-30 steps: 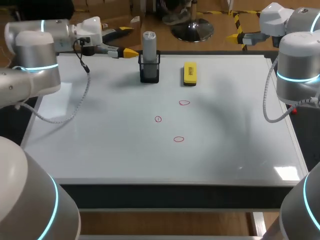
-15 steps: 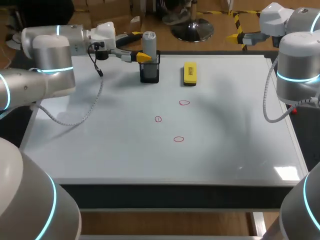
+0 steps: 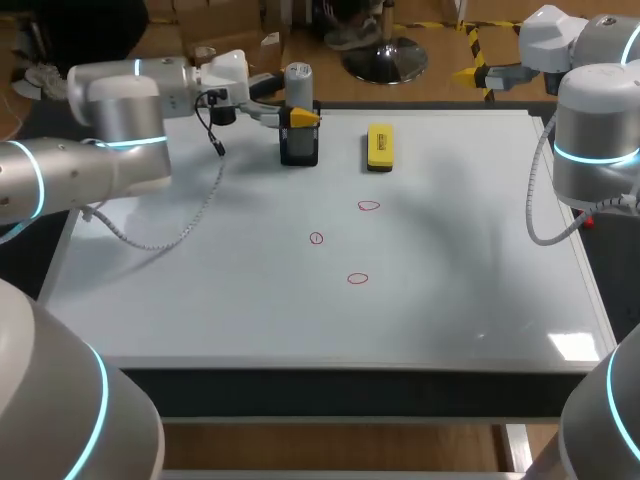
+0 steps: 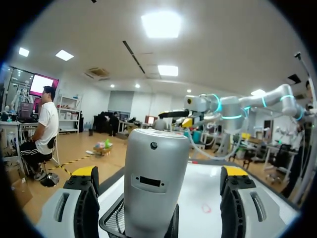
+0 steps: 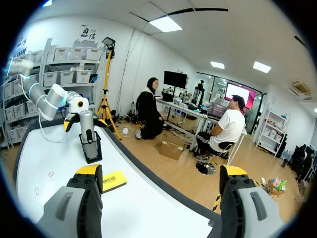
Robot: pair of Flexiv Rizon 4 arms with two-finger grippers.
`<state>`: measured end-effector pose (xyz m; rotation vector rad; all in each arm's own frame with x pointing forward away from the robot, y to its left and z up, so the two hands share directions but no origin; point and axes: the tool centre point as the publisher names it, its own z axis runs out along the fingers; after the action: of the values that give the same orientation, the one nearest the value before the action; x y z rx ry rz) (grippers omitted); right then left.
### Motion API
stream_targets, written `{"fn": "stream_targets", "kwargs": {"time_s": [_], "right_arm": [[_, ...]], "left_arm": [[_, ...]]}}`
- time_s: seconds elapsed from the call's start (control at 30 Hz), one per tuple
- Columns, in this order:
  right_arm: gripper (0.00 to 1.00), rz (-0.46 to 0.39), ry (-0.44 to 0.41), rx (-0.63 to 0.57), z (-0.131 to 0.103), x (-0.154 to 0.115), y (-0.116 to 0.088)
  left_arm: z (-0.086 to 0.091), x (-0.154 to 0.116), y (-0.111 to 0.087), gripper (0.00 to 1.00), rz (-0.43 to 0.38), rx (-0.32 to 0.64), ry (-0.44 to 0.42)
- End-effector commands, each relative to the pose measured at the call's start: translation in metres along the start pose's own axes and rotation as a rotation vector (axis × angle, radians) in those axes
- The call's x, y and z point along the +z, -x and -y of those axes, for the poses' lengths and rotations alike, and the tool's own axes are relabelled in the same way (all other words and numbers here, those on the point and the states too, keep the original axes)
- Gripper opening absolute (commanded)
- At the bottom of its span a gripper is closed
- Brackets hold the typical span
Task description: Pick up the inspection probe, press it on each red-marked spot on the whiteboard one by one, put down the probe, pick up the eraser, and wipe off all the red marks.
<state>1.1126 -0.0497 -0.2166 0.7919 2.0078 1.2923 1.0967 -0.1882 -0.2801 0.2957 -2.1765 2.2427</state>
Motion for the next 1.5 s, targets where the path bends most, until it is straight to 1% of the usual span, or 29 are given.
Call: {"fn": "stream_targets", "kwargs": {"time_s": [0.03, 0.33, 0.37, 0.4, 0.43, 0.47, 0.5, 0.53, 0.57, 0.7, 1.07, 1.5], "right_arm": [[1.0, -0.001, -0.001, 0.0, 0.0, 0.0, 0.0], [1.0, -0.001, -0.001, 0.0, 0.0, 0.0, 0.0], [1.0, -0.001, -0.001, 0.0, 0.0, 0.0, 0.0], [1.0, -0.001, -0.001, 0.0, 0.0, 0.0, 0.0], [1.0, -0.001, -0.001, 0.0, 0.0, 0.0, 0.0], [1.0, -0.001, -0.001, 0.0, 0.0, 0.0, 0.0], [1.0, -0.001, -0.001, 0.0, 0.0, 0.0, 0.0], [1.0, -0.001, -0.001, 0.0, 0.0, 0.0, 0.0], [1.0, -0.001, -0.001, 0.0, 0.0, 0.0, 0.0], [1.0, -0.001, -0.001, 0.0, 0.0, 0.0, 0.0], [1.0, -0.001, -0.001, 0.0, 0.0, 0.0, 0.0], [1.0, -0.001, -0.001, 0.0, 0.0, 0.0, 0.0]], "left_arm": [[-0.002, 0.004, 0.005, 1.0, -0.007, 0.001, -0.012], [0.001, 0.006, 0.006, 1.0, -0.005, 0.01, -0.017], [0.001, 0.006, 0.006, 0.98, -0.004, 0.008, -0.015], [0.001, 0.006, 0.006, 0.94, -0.005, 0.008, -0.013], [0.001, 0.006, 0.006, 0.81, -0.007, 0.009, -0.012], [0.001, 0.006, 0.006, 0.63, -0.008, 0.009, -0.009], [0.001, 0.006, 0.006, 0.41, -0.008, 0.009, -0.008], [0.001, 0.006, 0.006, 0.13, -0.008, 0.008, -0.007], [0.001, 0.006, 0.006, 0.0, -0.008, 0.008, -0.006], [0.0, 0.005, 0.006, 0.0, -0.008, 0.01, -0.005], [0.005, 0.004, 0.005, 0.0, -0.009, 0.025, -0.002], [0.03, 0.004, 0.001, 0.0, -0.047, 0.056, 0.005]]}}
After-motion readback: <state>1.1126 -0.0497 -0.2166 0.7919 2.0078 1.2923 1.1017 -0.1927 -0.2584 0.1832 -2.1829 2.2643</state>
